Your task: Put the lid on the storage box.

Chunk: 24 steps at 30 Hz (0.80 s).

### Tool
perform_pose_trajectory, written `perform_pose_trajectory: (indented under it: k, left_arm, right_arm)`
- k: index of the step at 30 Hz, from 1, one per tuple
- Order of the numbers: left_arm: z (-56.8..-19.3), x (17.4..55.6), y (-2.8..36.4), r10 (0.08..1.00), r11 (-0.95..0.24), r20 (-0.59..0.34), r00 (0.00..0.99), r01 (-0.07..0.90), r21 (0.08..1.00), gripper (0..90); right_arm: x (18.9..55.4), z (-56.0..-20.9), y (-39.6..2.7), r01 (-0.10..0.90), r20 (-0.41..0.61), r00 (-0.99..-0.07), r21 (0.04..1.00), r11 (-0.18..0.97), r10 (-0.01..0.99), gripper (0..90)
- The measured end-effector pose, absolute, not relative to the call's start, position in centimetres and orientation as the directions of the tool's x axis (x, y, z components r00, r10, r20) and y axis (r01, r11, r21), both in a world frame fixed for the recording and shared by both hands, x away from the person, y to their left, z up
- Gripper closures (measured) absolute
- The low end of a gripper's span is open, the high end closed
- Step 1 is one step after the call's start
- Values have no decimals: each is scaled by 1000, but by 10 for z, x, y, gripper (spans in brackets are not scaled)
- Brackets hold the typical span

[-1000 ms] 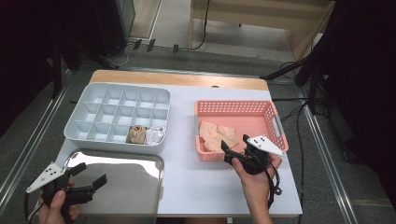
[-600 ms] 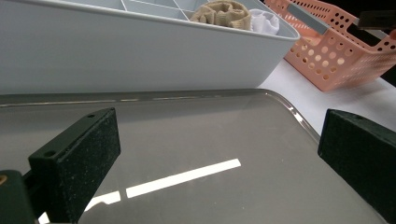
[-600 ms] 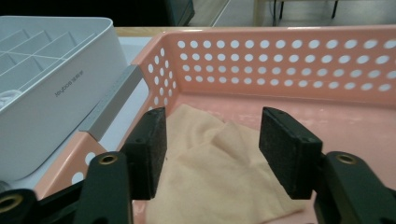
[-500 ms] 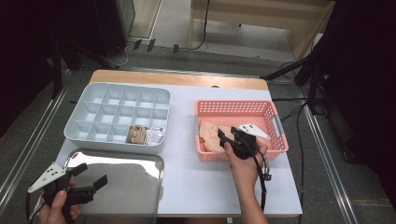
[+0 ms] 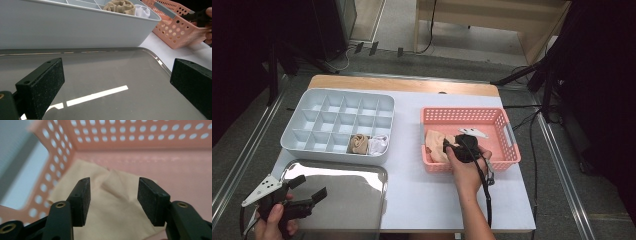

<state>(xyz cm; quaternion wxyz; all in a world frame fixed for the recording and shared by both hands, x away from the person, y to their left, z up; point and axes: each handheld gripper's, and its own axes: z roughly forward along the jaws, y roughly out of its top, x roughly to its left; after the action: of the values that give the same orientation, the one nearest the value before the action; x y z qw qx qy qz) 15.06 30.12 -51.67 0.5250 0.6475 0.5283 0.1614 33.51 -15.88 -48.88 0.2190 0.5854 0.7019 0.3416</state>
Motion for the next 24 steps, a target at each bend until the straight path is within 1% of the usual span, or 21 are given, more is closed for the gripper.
perform_pose_trajectory:
  k: [1, 5, 7, 8, 10, 12, 14, 15, 16, 18, 19, 20, 24]
  left_arm:
    - [-517, 151, 301, 853, 109, -345, 390, 515, 850, 0]
    - [-516, 151, 301, 852, 112, -347, 392, 512, 852, 0]
    - [-516, 150, 301, 851, 108, -345, 395, 512, 852, 0]
    - [-516, 150, 301, 851, 109, -346, 395, 513, 852, 0]
    - [-515, 150, 301, 851, 113, -348, 393, 510, 853, 0]
    - [-515, 150, 301, 850, 112, -347, 396, 508, 854, 0]
    - [-515, 150, 302, 850, 110, -346, 396, 510, 853, 0]
    - [-515, 150, 302, 850, 110, -346, 396, 510, 853, 0]
    - [-515, 150, 302, 851, 111, -346, 395, 510, 853, 0]
    - [-515, 150, 303, 851, 113, -348, 393, 509, 853, 0]
    - [-515, 150, 303, 851, 118, -351, 391, 509, 853, 0]
    - [-514, 150, 303, 849, 122, -354, 391, 508, 853, 0]
    - [-514, 150, 305, 851, 122, -352, 389, 507, 854, 0]
  right_arm:
    - [337, -489, -157, 691, 79, -223, 716, 101, 972, 448]
    - [342, -488, -157, 757, 110, -216, 647, 95, 970, 431]
    - [346, -488, -156, 799, 117, -220, 591, 110, 969, 426]
    - [348, -489, -156, 821, 119, -226, 557, 124, 967, 435]
    - [351, -489, -157, 845, 136, -220, 521, 119, 966, 454]
    - [353, -489, -157, 860, 144, -212, 497, 114, 967, 516]
    - [353, -489, -155, 864, 129, -205, 490, 117, 970, 618]
    - [353, -489, -154, 859, 123, -208, 497, 121, 970, 683]
    - [353, -489, -153, 857, 130, -217, 501, 125, 968, 767]
    - [352, -488, -152, 845, 143, -233, 519, 127, 962, 882]
    - [351, -488, -151, 840, 145, -235, 529, 125, 961, 900]
    - [350, -487, -152, 826, 137, -237, 550, 126, 962, 900]
    - [348, -485, -160, 806, 155, -225, 584, 95, 962, 900]
